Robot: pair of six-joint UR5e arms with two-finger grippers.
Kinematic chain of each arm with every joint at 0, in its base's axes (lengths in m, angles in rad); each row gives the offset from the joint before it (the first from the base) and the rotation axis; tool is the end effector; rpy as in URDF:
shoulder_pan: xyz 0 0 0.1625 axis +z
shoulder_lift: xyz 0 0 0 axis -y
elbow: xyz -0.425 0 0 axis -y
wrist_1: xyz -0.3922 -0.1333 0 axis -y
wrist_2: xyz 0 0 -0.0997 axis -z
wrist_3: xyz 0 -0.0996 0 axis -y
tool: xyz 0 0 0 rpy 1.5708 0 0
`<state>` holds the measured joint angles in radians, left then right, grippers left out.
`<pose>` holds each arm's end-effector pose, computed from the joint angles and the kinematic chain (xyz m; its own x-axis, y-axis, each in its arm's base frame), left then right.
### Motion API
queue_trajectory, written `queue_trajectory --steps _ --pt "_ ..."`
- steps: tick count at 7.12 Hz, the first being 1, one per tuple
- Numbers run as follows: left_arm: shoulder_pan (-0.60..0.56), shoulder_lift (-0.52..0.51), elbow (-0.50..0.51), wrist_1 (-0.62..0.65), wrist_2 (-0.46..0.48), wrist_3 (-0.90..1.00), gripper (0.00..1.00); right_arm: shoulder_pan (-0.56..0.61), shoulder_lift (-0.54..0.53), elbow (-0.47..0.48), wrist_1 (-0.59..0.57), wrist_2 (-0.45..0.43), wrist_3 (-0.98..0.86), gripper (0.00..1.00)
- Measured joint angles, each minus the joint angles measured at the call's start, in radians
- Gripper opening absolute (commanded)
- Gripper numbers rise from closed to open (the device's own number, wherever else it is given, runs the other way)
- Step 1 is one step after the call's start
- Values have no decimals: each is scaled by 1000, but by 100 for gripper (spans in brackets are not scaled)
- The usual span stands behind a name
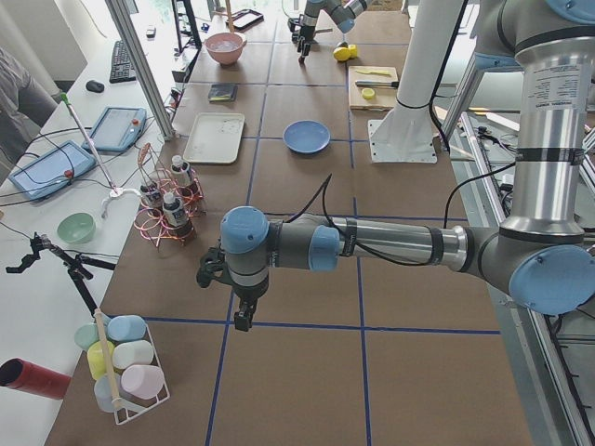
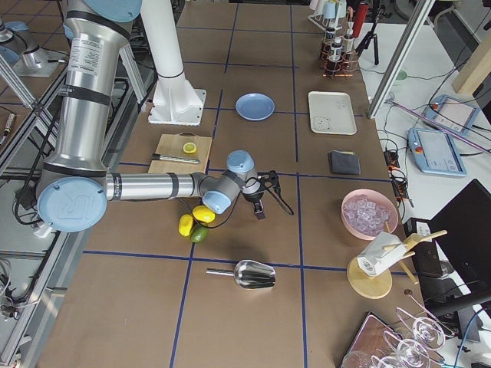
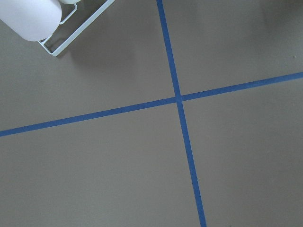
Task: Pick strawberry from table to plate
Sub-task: 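Close the right gripper on the strawberry and lift it, then carry the strawberry with the right gripper over the blue plate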
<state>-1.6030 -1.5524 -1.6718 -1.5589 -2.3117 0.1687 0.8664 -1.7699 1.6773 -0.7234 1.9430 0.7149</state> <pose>-0.0817 -0.4853 0.6213 0.7339 0.1910 -0.6518 -0.0924 0.9788 0.1827 -0.2127 -0.4002 0.6146 0.7234 -0.2351 0.6492 -0.0033 0.9391 0.3437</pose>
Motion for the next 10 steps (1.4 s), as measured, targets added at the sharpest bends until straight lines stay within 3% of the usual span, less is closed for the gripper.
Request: queue_trajectory --steps 2,5,7,8,10 --pt "0 0 0 -1 0 1 100 -8 3 -18 -2 -4 0 0" --pt "0 0 -1 -2 0 1 100 -8 6 4 -3 -3 1 0" --pt "0 0 -2 -4 0 2 100 -7 40 89 -47 3 39 0" --pt "0 0 -2 -4 0 3 100 -15 118 132 -144 3 114 0" --pt "0 -1 -4 -5 -1 3 100 -89 383 173 -419 -14 288 0"
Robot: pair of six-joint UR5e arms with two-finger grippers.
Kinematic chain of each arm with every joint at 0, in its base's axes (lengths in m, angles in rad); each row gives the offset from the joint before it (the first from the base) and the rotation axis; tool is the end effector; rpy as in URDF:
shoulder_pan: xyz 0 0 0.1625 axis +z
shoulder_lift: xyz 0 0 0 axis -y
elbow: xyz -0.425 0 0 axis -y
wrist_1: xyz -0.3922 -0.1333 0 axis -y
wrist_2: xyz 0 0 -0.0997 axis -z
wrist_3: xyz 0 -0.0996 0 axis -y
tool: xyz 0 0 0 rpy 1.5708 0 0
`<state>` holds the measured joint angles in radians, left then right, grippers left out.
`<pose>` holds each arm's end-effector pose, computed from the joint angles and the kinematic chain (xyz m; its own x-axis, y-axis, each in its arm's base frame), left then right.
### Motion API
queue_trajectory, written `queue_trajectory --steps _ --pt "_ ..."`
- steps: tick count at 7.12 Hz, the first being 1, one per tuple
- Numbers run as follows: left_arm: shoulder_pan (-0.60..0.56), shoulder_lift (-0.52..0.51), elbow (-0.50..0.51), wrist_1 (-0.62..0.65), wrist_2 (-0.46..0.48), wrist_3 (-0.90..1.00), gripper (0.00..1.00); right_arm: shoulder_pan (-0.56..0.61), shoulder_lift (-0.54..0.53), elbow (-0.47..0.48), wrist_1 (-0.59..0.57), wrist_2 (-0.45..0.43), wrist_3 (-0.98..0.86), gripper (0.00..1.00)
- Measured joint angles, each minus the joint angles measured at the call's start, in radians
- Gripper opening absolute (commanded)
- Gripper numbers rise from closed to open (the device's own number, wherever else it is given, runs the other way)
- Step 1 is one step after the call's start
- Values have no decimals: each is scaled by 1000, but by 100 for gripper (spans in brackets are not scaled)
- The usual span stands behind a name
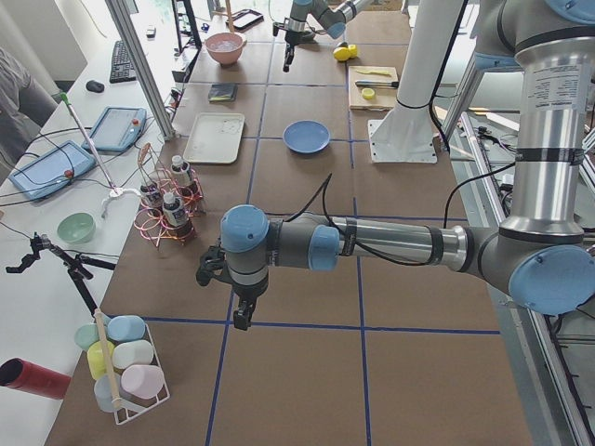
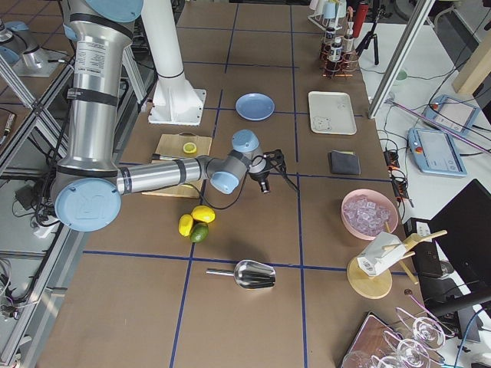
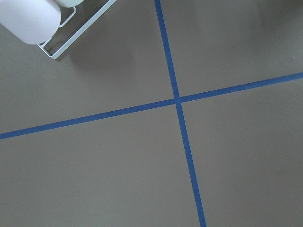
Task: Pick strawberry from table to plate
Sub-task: 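Carry the strawberry with the right gripper over the blue plate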
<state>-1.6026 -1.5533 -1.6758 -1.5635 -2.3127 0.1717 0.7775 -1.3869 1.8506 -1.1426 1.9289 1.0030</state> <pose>-0.0815 -0.4862 0.6184 0.7331 0.2004 -0.6499 -0.0950 0.9764 0.1940 -0.3327 -0.4656 0.3859 0.6261 -0.0905 0.7745 -0.1494 0.9609 0.2330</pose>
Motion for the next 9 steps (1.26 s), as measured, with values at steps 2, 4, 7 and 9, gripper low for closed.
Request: queue_trajectory --steps 2,4,7,9 --pt "1 -1 -5 -1 0 0 100 -127 245 -2 -245 -92 148 0" --pt "1 -1 -7 0 -1 0 100 -272 400 -59 -350 -220 280 0" --pt "1 0 -7 0 -1 1 100 -393 565 -276 -363 -321 387 0" --pt "1 1 -7 0 0 2 100 -419 598 -316 -361 -330 402 2"
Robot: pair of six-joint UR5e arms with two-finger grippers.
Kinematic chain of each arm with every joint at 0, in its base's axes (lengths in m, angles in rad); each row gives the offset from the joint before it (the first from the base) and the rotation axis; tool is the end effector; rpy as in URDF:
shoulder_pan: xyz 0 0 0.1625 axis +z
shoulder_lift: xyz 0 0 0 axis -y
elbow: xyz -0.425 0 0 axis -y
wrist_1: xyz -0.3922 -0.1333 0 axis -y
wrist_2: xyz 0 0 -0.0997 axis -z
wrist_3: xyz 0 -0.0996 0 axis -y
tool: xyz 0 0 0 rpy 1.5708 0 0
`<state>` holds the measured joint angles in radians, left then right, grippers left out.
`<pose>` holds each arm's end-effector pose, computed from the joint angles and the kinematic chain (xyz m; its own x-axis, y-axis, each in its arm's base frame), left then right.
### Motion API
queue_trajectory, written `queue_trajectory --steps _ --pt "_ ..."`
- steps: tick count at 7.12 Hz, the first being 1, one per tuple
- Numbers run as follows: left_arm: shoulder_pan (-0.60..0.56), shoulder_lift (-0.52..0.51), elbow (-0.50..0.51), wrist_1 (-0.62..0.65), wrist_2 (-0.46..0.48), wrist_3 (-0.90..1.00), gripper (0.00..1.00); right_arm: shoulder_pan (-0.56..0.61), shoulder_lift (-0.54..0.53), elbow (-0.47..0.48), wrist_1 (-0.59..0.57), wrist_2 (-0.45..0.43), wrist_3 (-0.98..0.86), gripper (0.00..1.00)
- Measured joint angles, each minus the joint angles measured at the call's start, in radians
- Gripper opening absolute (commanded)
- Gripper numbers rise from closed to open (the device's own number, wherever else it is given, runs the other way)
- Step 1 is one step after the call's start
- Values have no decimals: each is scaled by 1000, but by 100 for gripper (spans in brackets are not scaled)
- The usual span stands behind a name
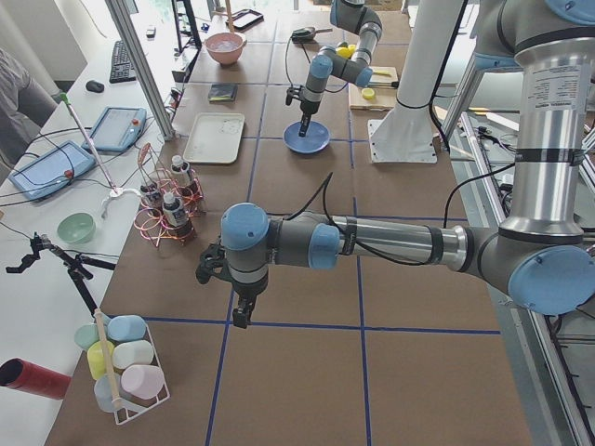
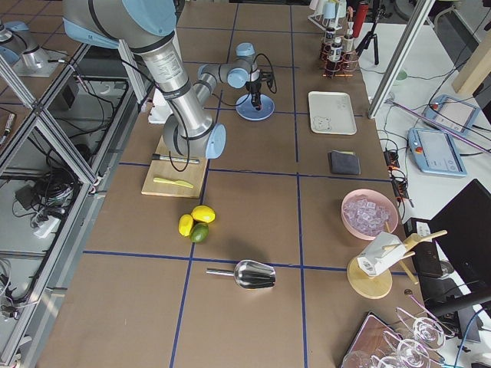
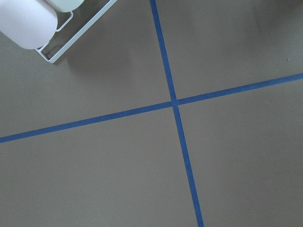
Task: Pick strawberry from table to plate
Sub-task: 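Carry the strawberry with the right gripper over the blue plate, then open the right gripper to drop the strawberry onto the plate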
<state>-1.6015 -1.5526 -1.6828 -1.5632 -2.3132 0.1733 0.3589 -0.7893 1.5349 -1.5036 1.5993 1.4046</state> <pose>-0.0809 -0.4861 0.6152 0.7325 0.2067 -0.6486 -0.0972 0.9748 0.2010 -0.6361 -0.3780 0.1942 0.6897 0.0821 0.7194 -0.2207 0.9701 0.1008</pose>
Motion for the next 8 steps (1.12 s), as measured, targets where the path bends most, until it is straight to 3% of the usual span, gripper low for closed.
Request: queue_trajectory --steps 1,2,4,8 --pt "0 0 0 0 0 0 100 -7 4 -5 0 -1 1 7" --pt "1 0 0 0 0 0 100 -11 2 -7 -1 -2 1 20" --pt "1 0 0 -1 0 1 100 -18 -4 -8 -3 -5 0 99" --pt "1 1 5 1 1 4 100 27 -13 50 4 26 -43 100"
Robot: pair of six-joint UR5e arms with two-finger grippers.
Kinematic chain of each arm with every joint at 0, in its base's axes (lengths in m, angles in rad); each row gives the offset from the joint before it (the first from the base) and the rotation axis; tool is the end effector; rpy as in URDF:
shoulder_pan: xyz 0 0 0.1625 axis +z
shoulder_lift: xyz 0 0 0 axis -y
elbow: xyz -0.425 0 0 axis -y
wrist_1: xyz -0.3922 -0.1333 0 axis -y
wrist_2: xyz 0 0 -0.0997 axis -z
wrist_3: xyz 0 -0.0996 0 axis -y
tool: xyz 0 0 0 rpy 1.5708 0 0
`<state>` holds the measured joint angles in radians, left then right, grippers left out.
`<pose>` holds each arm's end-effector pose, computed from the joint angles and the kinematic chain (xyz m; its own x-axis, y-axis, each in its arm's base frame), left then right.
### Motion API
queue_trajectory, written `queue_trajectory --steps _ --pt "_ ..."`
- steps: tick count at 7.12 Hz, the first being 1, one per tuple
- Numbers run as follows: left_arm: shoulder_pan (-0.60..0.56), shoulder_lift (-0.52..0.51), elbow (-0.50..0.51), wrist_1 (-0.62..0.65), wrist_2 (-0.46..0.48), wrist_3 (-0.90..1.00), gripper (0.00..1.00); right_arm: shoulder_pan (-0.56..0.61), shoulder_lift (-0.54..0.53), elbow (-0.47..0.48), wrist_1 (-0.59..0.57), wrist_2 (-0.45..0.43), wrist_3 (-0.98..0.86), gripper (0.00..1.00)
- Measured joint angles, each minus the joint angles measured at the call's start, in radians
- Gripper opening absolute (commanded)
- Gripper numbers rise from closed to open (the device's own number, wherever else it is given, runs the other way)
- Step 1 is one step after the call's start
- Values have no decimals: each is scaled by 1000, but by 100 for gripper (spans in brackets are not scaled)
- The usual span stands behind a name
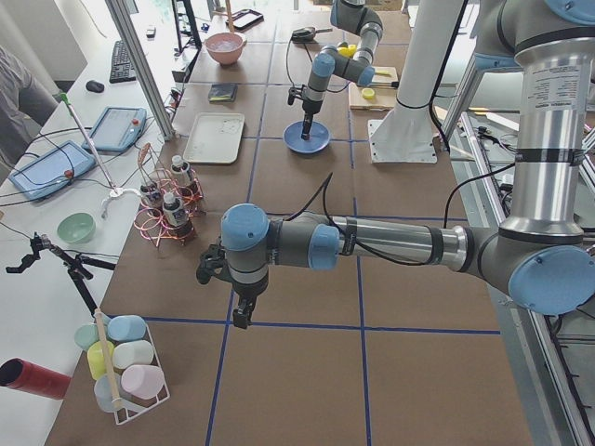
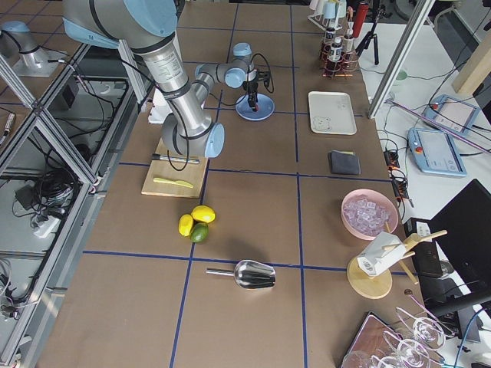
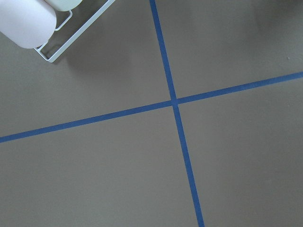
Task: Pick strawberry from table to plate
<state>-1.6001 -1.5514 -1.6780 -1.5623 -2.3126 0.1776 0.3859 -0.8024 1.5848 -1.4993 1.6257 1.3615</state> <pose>-0.0803 -0.4855 0.6183 0.7320 0.2074 -0.6489 -0.1017 0.9751 0.1970 -0.6134 -0.3872 0.1818 0.6656 0.0465 0.7449 -0.2037 0.9715 0.1214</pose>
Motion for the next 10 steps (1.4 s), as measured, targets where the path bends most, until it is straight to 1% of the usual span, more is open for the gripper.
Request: queue_trajectory --steps 1,2,3,6,8,9,10 --pt "0 2 2 3 0 0 100 59 -24 33 1 51 -64 100" --pt "0 6 2 6 0 0 100 146 -73 66 3 132 -164 100" --pt "0 9 1 6 0 0 100 240 -143 99 5 214 -287 100" --pt "-1 20 -1 9 -14 -9 100 529 -460 225 8 409 -754 100" --pt "-1 43 -2 2 -72 -6 100 752 -657 240 6 552 -1151 100" --pt "-1 47 -3 0 -85 -4 100 864 -745 240 6 603 -1305 100" --pt "-1 49 -4 -1 -90 -3 100 963 -814 231 6 615 -1391 100"
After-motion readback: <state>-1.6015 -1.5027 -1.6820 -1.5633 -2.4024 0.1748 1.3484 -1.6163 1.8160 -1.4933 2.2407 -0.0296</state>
